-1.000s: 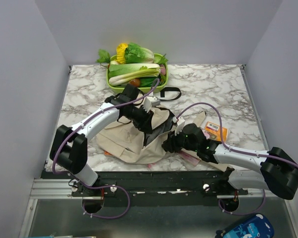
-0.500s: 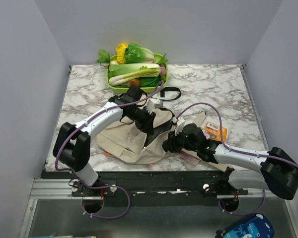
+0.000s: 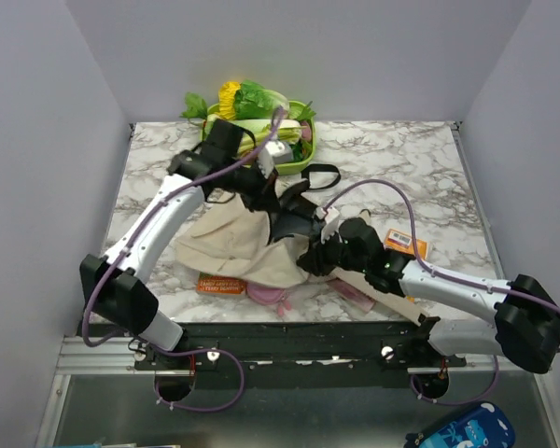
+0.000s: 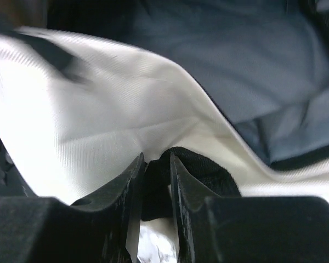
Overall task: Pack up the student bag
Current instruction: Unzip the student bag at the center of the board.
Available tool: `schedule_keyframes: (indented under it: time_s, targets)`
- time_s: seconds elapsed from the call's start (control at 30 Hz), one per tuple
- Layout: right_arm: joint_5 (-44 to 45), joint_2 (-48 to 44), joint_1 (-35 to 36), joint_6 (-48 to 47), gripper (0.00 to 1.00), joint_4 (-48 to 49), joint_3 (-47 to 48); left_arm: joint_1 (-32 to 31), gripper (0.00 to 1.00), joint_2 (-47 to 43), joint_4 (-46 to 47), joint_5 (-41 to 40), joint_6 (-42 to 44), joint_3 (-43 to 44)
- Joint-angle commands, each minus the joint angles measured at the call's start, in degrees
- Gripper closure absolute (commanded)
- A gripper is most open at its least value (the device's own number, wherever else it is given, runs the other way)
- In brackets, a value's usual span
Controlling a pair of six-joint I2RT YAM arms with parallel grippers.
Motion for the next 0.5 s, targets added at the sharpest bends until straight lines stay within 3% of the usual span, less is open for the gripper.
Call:
schedule_keyframes:
  time_s: [0.0, 0.17, 0.27, 0.4, 0.47]
  targets:
    - [-4.8, 4.0, 0.3, -2.5, 0.68, -3.5, 8.0, 10.0, 1.00, -8.8, -3.9, 0.9, 4.3, 10.6]
    - [-9.1, 12.2, 0.6, -2.3, 0.69, -3.8, 15.0, 16.6, 1.00, -15.7, -8.4, -0.9, 10.5, 9.4]
    - [-11.0, 17.0, 1.9, -2.4, 0.69, -4.7, 21.6, 19.1, 1.00, -19.3, -5.6, -3.8, 11.3, 2.9]
    - [-13.0, 27.9, 3.4, -3.8, 0.70, -8.2, 33.4, 21.2, 1.00, -22.3, 5.0, -12.3, 11.6, -8.2]
    - [-14.1, 31.2, 3.9, -3.9, 0.71, -11.3, 39.5, 25.0, 1.00, -22.3, 8.5, -13.5, 11.7, -10.6]
